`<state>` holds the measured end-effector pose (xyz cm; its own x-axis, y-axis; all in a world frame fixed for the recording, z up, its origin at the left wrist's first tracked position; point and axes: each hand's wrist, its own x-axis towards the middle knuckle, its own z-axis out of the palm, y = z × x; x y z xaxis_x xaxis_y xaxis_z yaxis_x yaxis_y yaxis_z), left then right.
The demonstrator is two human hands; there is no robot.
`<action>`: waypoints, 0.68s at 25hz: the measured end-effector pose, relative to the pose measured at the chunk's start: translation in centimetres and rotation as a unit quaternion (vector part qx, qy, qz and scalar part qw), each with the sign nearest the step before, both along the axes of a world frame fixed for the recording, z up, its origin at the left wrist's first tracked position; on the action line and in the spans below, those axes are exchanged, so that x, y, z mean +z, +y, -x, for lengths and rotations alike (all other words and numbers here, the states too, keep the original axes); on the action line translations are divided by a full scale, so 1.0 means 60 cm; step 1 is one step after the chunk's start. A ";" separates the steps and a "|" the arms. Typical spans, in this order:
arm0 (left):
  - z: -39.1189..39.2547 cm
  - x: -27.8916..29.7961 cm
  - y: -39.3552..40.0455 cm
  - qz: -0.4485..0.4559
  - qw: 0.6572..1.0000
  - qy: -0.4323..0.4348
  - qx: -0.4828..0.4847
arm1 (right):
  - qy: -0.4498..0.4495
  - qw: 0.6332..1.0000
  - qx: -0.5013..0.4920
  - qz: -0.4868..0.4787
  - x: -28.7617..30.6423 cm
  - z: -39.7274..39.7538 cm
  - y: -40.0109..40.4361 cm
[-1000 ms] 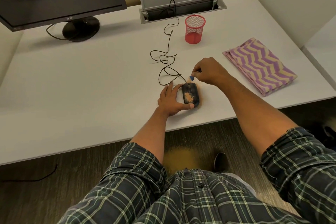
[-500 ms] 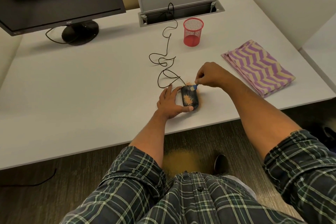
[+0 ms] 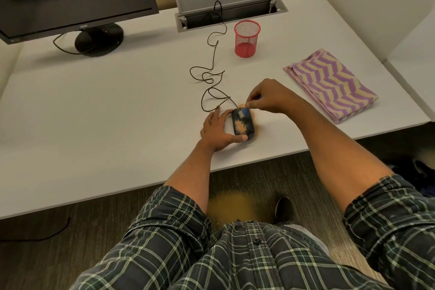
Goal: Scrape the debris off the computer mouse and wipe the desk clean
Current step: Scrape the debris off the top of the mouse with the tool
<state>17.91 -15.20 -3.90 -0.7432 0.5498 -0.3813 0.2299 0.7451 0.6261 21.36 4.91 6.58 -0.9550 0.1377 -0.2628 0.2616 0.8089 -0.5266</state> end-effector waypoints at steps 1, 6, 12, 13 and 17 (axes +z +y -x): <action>0.000 -0.001 0.000 0.000 1.000 0.000 -0.001 | -0.016 1.000 0.003 0.011 -0.001 -0.004 0.000; 0.001 -0.001 -0.001 0.002 1.000 0.004 -0.004 | -0.050 0.996 0.016 -0.068 0.002 -0.010 0.001; 0.001 -0.004 -0.001 -0.006 1.000 0.005 0.001 | -0.042 0.999 0.023 -0.024 -0.004 -0.018 0.004; 0.002 -0.004 0.000 -0.007 1.000 0.003 0.001 | -0.042 0.998 0.023 -0.028 -0.006 -0.018 0.005; 0.004 -0.002 0.000 -0.006 1.000 -0.011 -0.001 | -0.034 0.998 0.024 -0.041 -0.006 -0.016 0.005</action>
<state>17.67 -15.18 -4.00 -0.7336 0.5559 -0.3909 0.2184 0.7375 0.6390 22.33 5.21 6.23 -0.9415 0.1165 -0.3164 0.2545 0.8610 -0.4403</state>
